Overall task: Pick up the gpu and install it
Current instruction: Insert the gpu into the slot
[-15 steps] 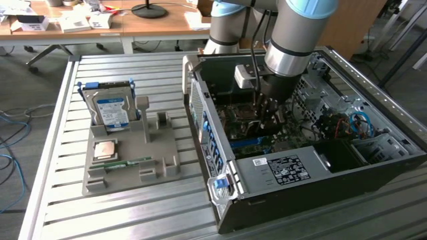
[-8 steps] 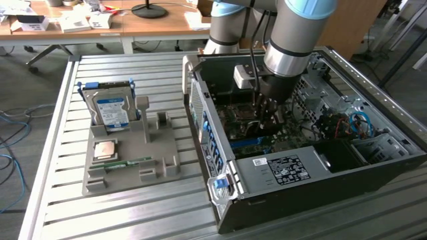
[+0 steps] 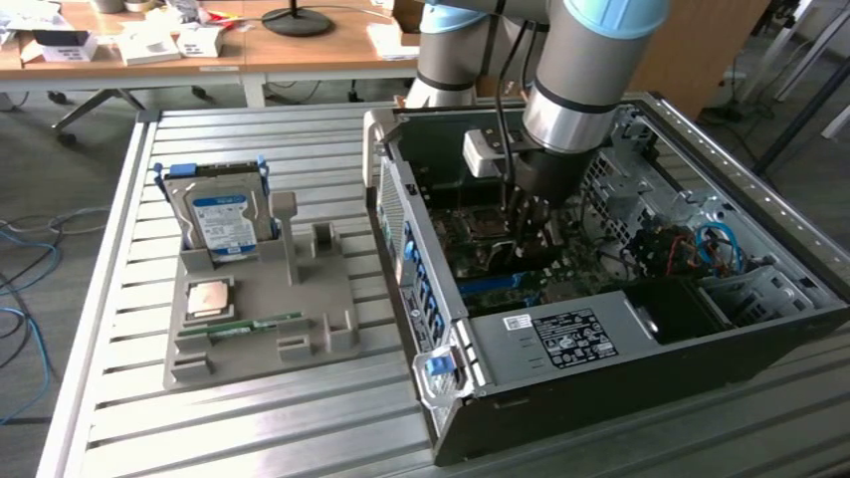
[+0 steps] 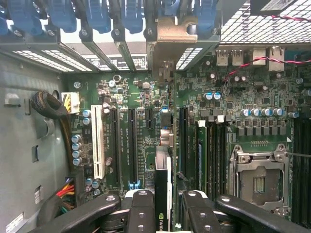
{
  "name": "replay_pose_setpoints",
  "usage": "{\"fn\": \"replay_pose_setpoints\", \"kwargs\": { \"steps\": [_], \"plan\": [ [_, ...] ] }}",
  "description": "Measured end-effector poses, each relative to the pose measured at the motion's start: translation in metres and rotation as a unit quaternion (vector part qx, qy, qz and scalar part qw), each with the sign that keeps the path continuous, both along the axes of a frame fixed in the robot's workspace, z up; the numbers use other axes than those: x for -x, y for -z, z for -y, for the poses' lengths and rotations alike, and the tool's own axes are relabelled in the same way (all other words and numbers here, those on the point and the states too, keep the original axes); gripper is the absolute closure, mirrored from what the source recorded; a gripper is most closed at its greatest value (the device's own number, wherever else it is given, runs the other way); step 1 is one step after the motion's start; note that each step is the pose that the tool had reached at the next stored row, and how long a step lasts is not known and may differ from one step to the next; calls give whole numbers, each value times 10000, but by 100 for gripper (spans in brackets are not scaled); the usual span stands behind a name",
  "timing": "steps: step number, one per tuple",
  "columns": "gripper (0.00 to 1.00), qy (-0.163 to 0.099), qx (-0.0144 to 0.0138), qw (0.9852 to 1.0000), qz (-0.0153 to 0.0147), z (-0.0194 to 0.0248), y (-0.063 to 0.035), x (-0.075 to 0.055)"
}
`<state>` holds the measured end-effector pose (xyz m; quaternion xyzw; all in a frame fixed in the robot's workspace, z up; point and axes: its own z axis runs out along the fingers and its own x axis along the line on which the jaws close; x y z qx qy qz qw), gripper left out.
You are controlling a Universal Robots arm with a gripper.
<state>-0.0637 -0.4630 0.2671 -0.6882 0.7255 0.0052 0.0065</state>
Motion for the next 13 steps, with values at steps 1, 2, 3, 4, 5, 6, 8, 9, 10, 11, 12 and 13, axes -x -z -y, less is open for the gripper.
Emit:
{"fn": "replay_pose_setpoints", "kwargs": {
  "steps": [1,2,3,4,5,6,8,9,10,11,12,13],
  "plan": [
    [73,0,0,10000,0,0,0,10],
    [73,-1,0,10000,0,0,0,19],
    [73,-1,0,10000,0,0,0,28],
    [73,-1,0,10000,0,0,0,32],
    [73,-1,0,10000,0,0,1,32],
    [73,-2,0,10000,0,0,0,32],
    [73,-1,0,10000,0,0,0,33],
    [73,-1,1,10000,0,0,1,33],
    [73,-1,0,10000,0,1,6,34],
    [73,-1,0,10000,0,0,13,33],
    [73,-1,0,10000,-1,0,20,33],
    [73,-1,0,10000,-1,0,27,33]
  ]
}}
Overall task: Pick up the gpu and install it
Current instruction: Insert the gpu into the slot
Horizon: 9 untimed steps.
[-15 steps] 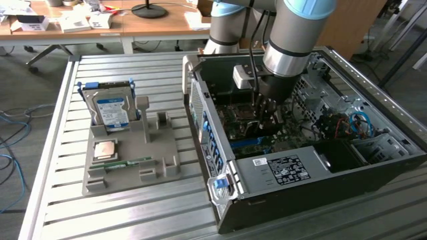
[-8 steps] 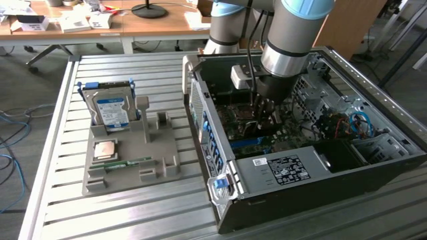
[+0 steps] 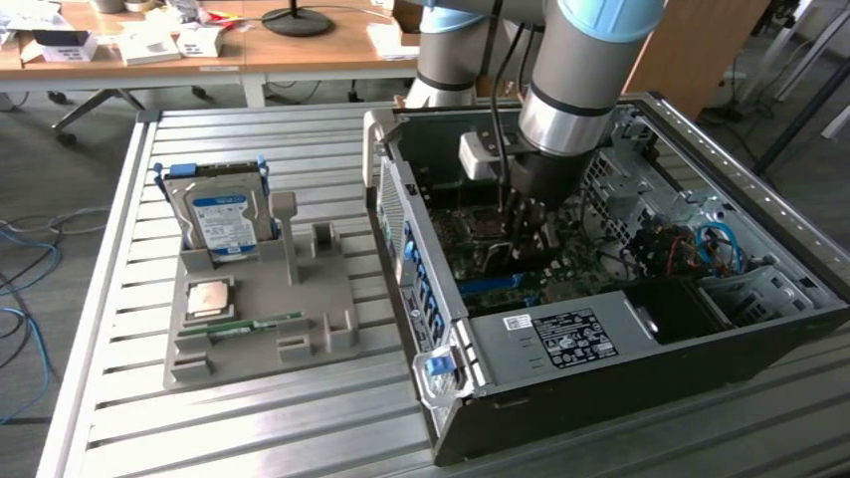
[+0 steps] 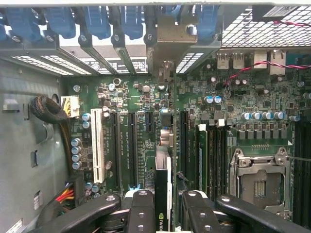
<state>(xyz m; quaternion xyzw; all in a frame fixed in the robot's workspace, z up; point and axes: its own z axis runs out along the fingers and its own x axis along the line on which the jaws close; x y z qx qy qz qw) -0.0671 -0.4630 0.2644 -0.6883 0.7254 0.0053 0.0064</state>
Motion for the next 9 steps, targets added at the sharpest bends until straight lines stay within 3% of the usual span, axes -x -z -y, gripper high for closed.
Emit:
{"fn": "replay_pose_setpoints", "kwargs": {
  "steps": [9],
  "plan": [
    [73,0,0,10000,-1,0,38,0]
  ]
}}
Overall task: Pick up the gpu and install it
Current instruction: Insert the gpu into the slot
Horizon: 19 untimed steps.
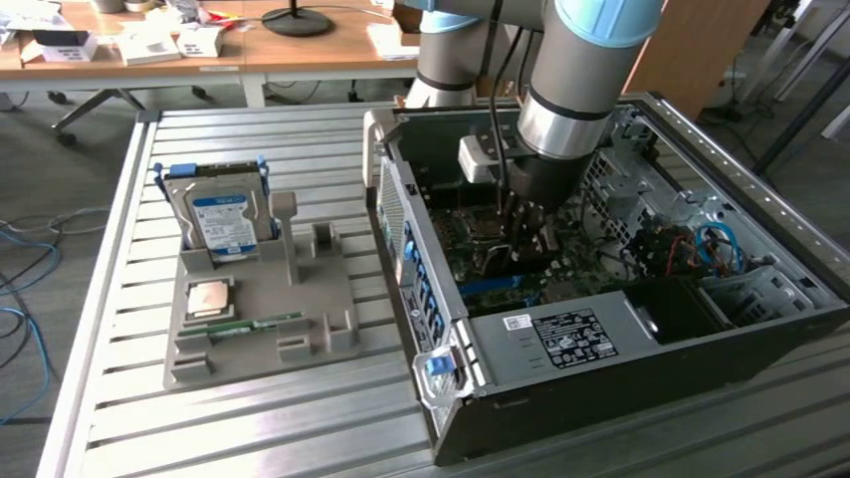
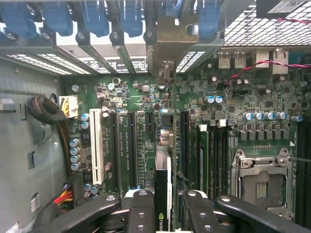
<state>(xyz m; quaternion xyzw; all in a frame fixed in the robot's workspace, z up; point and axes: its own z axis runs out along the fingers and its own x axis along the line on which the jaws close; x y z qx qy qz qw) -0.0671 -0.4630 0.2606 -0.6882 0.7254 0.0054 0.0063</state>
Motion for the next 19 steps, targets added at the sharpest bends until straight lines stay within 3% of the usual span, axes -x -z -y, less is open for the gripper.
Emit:
{"fn": "replay_pose_setpoints", "kwargs": {
  "steps": [19],
  "plan": [
    [73,-1,0,10000,0,0,21,23]
  ]
}}
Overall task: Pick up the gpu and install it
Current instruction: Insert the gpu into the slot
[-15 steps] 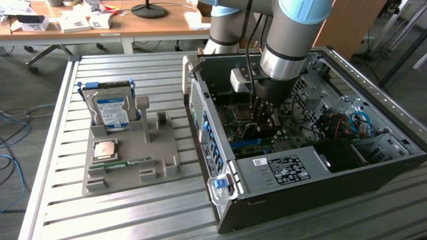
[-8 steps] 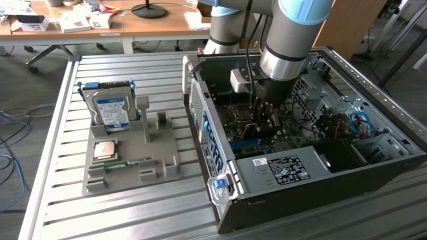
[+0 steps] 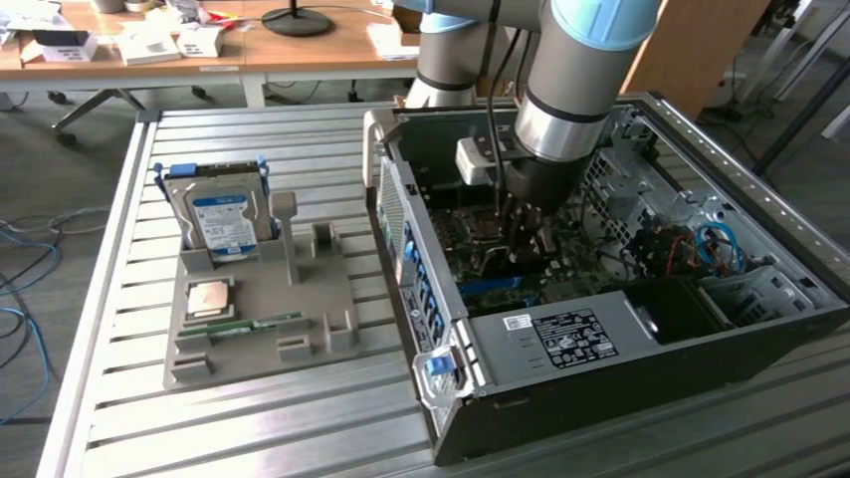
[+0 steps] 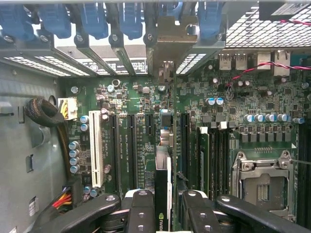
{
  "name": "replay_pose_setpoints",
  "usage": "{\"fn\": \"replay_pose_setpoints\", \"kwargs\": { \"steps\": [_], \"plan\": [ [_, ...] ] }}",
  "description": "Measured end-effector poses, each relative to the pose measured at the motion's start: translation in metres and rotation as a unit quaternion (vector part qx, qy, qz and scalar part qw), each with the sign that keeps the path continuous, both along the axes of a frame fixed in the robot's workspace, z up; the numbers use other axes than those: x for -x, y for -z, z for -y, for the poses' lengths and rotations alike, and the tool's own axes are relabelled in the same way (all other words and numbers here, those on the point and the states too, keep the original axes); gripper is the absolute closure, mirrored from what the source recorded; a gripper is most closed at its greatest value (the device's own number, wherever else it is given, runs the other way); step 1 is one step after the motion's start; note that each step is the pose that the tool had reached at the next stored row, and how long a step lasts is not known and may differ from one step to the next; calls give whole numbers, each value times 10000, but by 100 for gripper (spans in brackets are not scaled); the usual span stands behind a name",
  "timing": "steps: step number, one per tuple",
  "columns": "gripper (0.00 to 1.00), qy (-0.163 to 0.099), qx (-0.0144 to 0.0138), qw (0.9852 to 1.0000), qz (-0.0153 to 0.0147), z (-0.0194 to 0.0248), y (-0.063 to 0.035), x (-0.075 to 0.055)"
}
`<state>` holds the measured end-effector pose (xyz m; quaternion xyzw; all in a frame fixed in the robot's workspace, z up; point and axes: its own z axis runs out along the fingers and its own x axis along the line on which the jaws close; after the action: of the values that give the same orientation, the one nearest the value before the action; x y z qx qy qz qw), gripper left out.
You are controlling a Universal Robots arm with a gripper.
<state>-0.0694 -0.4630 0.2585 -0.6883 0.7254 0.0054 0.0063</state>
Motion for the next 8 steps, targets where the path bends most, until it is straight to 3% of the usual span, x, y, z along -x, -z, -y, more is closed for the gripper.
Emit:
{"fn": "replay_pose_setpoints", "kwargs": {
  "steps": [8],
  "plan": [
    [73,0,0,10000,0,0,42,24]
  ]
}}
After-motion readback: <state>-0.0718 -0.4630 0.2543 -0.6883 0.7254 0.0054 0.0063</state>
